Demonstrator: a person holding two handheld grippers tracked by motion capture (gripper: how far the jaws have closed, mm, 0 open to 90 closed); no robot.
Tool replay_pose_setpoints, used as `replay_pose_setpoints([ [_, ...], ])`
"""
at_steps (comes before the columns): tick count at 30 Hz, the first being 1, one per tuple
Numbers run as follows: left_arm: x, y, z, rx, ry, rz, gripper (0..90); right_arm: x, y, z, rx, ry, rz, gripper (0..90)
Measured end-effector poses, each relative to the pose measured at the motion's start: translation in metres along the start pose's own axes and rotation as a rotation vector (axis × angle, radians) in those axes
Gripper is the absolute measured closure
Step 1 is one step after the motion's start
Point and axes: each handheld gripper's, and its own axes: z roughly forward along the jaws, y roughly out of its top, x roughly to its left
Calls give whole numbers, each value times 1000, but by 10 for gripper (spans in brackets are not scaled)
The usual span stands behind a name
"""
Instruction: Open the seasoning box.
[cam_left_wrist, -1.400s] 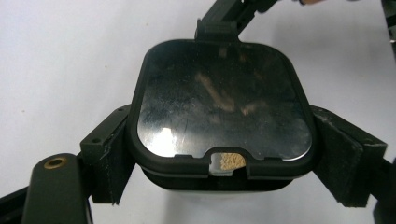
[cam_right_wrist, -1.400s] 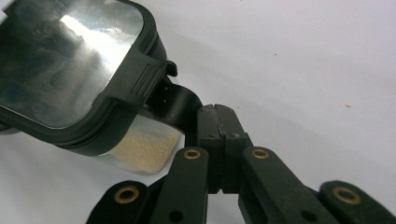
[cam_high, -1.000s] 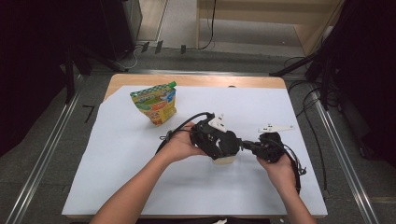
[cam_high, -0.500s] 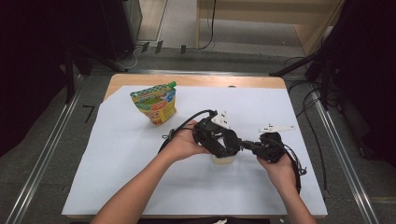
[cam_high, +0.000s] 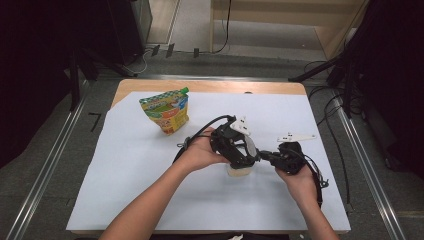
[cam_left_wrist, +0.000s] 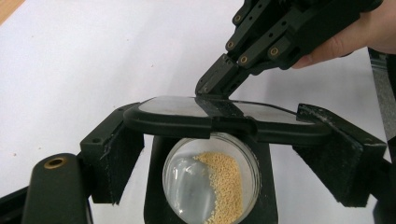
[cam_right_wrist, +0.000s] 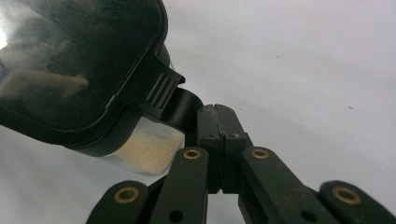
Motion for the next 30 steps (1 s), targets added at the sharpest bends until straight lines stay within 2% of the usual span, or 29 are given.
replay_pose_setpoints([
  [18, 1, 13, 11, -56, -21, -33, 172, -1, -1, -1, -8, 16, 12, 900],
  [30, 2, 20, 19, -72, -33, -16, 163, -2, -2, -1, -12, 20, 17, 900],
])
